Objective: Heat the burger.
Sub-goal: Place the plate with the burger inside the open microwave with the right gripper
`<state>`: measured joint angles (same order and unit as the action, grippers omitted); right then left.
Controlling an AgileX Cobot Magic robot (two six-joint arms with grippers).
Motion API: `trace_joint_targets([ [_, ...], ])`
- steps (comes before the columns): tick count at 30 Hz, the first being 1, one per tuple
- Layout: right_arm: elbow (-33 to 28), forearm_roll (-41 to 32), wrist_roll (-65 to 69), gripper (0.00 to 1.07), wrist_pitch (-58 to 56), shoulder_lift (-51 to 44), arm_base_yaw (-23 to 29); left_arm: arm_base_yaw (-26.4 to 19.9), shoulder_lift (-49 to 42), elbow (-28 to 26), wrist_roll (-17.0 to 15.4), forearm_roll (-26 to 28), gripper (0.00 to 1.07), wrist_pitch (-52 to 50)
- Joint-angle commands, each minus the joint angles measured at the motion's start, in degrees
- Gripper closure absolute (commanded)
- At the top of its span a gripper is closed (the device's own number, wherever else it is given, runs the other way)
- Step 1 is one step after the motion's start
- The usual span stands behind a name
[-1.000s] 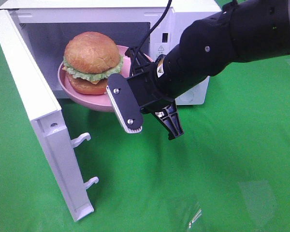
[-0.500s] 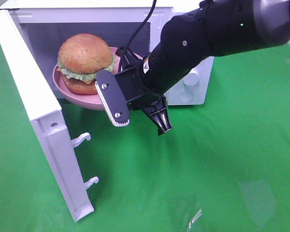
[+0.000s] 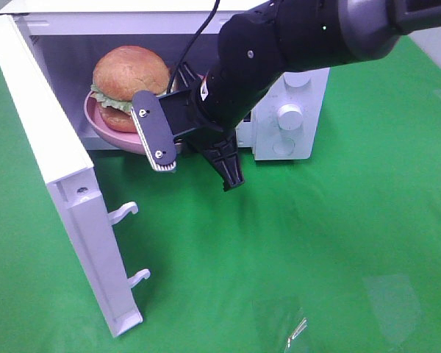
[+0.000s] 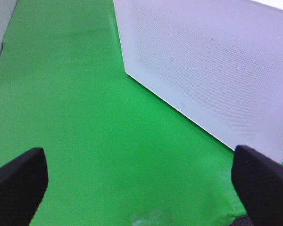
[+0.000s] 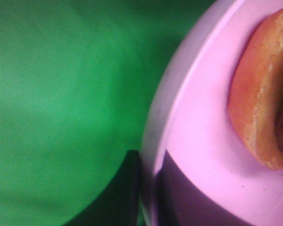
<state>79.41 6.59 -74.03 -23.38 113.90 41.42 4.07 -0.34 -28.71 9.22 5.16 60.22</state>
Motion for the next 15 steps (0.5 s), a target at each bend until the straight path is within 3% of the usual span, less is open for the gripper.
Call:
trace_joint_targets([
  [1, 3.7, 2.0, 4.0, 1.07, 1.8, 1.1, 0.1, 0.1, -1.3, 0.2, -0.2, 0.3, 0.09, -0.7],
  [15, 13.2, 3.6, 9.5, 1.07, -2.8, 7.5, 0.1, 0.1, -1.3, 0.2, -0.2, 0.3, 0.09, -0.7],
])
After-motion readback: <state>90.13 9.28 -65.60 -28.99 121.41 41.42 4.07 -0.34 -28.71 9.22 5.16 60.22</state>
